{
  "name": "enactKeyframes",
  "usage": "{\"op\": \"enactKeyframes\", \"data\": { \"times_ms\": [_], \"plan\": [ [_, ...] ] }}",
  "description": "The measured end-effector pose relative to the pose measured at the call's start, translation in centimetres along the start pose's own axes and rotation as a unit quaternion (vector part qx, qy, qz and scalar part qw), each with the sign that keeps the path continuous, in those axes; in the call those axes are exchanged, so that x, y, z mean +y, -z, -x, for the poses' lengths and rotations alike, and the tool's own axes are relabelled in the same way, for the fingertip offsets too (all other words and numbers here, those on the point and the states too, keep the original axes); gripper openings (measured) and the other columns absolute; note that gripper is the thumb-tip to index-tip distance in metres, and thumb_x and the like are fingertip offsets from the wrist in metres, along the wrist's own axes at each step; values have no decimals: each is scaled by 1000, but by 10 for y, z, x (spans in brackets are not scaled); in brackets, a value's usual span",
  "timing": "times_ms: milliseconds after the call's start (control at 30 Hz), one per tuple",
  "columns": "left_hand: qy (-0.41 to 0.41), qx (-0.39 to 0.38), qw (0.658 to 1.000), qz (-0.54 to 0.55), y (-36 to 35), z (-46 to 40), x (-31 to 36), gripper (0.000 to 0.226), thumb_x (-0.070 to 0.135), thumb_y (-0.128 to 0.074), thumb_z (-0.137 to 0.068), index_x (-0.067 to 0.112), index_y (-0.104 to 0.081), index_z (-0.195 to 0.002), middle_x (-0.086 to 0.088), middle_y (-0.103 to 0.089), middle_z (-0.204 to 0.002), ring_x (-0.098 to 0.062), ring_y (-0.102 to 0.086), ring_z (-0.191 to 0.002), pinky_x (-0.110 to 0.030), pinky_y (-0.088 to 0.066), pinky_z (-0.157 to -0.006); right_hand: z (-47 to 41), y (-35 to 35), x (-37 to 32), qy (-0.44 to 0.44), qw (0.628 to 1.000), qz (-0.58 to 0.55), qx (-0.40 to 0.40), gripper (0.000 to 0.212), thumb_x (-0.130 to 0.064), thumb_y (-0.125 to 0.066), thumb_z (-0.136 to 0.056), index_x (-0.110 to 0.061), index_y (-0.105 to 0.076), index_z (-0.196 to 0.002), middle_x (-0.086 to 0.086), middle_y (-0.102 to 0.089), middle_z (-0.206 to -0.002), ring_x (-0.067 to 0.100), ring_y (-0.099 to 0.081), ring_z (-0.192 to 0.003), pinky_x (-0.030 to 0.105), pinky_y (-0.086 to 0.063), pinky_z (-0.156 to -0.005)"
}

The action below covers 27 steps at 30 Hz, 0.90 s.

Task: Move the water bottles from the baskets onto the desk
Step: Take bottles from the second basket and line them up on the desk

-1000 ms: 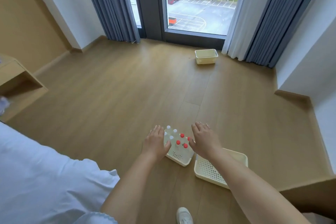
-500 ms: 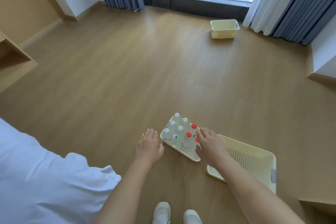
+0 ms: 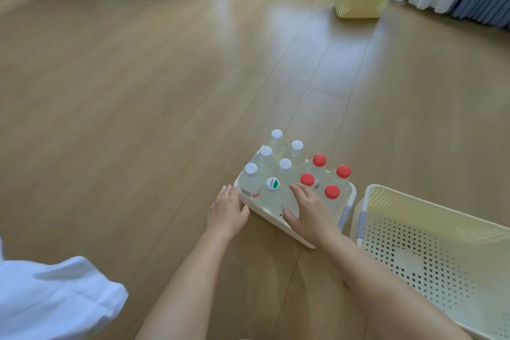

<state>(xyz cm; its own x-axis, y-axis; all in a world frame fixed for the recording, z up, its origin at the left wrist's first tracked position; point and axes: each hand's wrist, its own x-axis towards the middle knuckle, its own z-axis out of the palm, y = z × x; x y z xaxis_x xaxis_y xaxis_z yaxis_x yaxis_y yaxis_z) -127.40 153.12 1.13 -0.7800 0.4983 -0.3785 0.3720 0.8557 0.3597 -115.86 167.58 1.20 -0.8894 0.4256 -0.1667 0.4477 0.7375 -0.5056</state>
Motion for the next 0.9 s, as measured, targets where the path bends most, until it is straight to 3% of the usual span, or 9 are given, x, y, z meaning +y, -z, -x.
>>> {"op": "enactKeyframes", "data": {
  "times_ms": [100,233,367,533,600,667,733,900],
  "plan": [
    [16,6,996,85,-21,-24,-14,67,32,-53,-93,9,-22,-147,-6,-22,-156,-16,-15,-146,-32,-21,-114,-12,-33,13,-22,999,-37,6,63,-36,-55,-91,-13,-32,-145,0,-35,-149,15,-32,-138,27,-29,-109],
    [29,9,975,220,-27,-48,-14,77,29,-71,-81,7,-30,-142,-7,-35,-148,-21,-33,-136,-30,-34,-96,-30,-58,21,-34,997,-72,8,69,-40,-59,-88,-14,-30,-145,-2,-33,-150,14,-31,-138,27,-30,-109],
    [46,-18,949,312,-29,-74,-17,105,22,-81,-71,12,-12,-150,-3,-21,-155,-18,-21,-143,-31,-25,-110,-42,-69,22,-64,994,-84,-6,77,-45,-63,-84,-16,-27,-146,-4,-34,-148,15,-35,-135,31,-37,-105],
    [39,-65,930,360,-32,-89,-18,109,10,-81,-69,12,-8,-151,-2,-21,-154,-18,-22,-142,-32,-27,-109,-50,-78,21,-100,991,-92,1,74,-44,-69,-79,-19,-34,-139,-3,-44,-136,17,-49,-120,28,-44,-85],
    [29,-80,913,399,-35,-93,-20,106,10,-84,-61,16,-23,-148,0,-35,-146,-19,-35,-136,-31,-37,-103,-51,-84,19,-101,989,-108,12,71,-41,-70,-79,-19,-36,-136,-1,-47,-133,17,-50,-118,26,-41,-80],
    [8,-84,901,425,-40,-98,-22,77,12,-77,-51,30,-48,-120,3,-57,-119,-18,-54,-113,-30,-48,-88,-53,-90,17,-112,984,-137,33,71,-39,-73,-77,-18,-37,-134,0,-49,-131,18,-49,-119,26,-41,-82],
    [-9,-83,893,443,-43,-101,-22,59,10,-72,-52,37,-51,-99,9,-61,-101,-12,-58,-96,-27,-51,-80,-55,-97,14,-122,978,-158,52,70,-39,-74,-75,-18,-38,-132,-1,-48,-131,17,-47,-120,25,-41,-83],
    [-32,-73,891,447,-49,-108,-29,60,0,-79,-64,40,-51,-98,5,-64,-107,-14,-60,-102,-26,-51,-84,-61,-106,12,-144,973,-158,86,69,-38,-71,-80,-18,-36,-135,0,-47,-132,16,-48,-119,27,-44,-87]
  ]
}}
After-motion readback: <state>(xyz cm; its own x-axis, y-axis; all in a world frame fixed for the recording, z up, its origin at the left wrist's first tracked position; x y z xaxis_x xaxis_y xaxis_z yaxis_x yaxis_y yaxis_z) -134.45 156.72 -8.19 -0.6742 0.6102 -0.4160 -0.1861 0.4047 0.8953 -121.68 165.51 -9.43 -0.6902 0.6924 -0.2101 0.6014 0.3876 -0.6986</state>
